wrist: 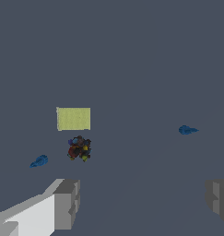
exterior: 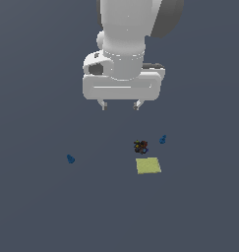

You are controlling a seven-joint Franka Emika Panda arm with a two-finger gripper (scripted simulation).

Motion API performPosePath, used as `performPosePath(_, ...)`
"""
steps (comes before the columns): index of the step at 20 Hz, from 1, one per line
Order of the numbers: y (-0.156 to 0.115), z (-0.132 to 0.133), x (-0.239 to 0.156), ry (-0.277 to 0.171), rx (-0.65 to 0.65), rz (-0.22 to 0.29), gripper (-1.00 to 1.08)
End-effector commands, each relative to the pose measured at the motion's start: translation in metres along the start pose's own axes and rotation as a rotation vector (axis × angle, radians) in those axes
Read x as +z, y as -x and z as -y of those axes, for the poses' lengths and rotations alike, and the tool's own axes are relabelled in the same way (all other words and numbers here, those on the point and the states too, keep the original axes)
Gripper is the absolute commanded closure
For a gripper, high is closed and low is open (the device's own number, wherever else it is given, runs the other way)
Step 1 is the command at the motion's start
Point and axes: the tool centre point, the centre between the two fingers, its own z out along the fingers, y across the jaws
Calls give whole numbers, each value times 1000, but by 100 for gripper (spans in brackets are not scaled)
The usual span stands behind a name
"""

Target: Pick up a designated object from a clutter of objects.

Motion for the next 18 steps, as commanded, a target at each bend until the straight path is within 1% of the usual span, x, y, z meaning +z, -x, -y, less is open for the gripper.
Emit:
performPosePath(1, 0, 0, 0, 0, 0, 0, -92)
performPosePath(4, 0, 5, -2, -4, -7, 0, -92)
performPosePath(8, 2, 20, -11, -17, -29, 0, -92)
performPosePath(11, 3, 23, -13, -20, -34, 0, -92)
performPosePath(14, 2, 23, -11, -19, -34, 0, -92)
performPosePath(18, 1, 33, 1, -16, -44, 2, -92)
